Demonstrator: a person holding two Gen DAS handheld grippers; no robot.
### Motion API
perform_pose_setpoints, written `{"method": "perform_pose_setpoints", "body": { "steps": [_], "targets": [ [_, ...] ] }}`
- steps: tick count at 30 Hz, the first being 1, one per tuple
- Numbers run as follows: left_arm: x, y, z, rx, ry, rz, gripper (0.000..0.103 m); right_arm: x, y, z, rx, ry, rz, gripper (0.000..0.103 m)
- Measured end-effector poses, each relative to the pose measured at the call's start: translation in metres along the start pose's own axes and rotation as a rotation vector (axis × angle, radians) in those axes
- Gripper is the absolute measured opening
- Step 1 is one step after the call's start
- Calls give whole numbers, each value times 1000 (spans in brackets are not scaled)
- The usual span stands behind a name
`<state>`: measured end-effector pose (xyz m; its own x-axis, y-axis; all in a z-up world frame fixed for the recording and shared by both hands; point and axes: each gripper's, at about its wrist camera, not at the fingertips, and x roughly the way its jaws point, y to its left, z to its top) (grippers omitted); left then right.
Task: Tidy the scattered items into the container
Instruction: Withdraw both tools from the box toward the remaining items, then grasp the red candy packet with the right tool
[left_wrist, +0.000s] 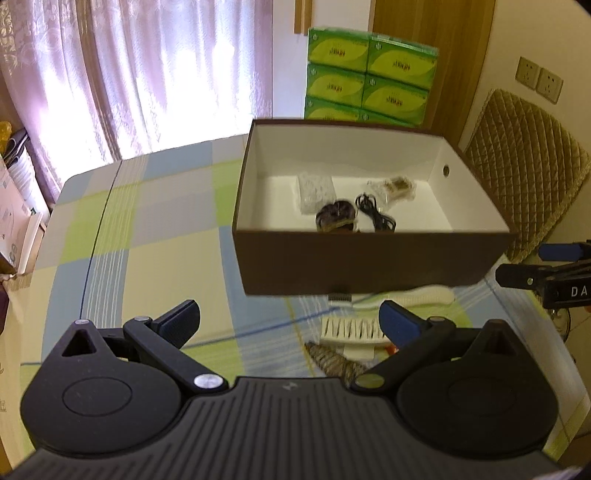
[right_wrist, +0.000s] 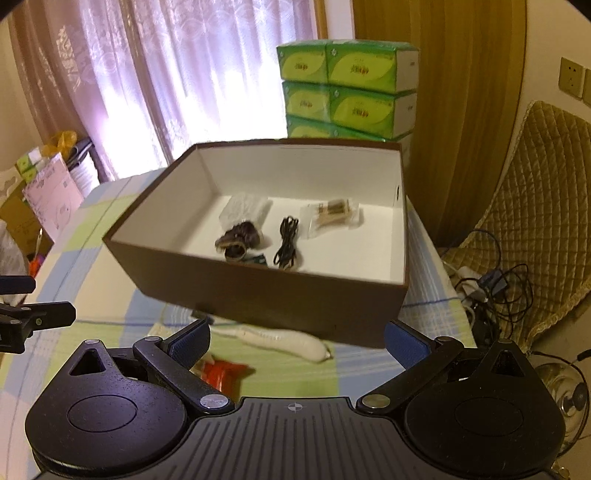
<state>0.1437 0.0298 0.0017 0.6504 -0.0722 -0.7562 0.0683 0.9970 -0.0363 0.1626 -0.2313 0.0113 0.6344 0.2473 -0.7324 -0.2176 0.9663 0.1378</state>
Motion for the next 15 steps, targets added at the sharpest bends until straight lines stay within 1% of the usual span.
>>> {"method": "perform_pose_setpoints", "body": {
  "steps": [8,15],
  "targets": [
    [13,-5,-29,7,75,-8,102,19,7,-30,-30,66,7,103],
    [26,-6,-43,18,123,0,102,38,12,-50,-32,131,26,103]
  ]
}}
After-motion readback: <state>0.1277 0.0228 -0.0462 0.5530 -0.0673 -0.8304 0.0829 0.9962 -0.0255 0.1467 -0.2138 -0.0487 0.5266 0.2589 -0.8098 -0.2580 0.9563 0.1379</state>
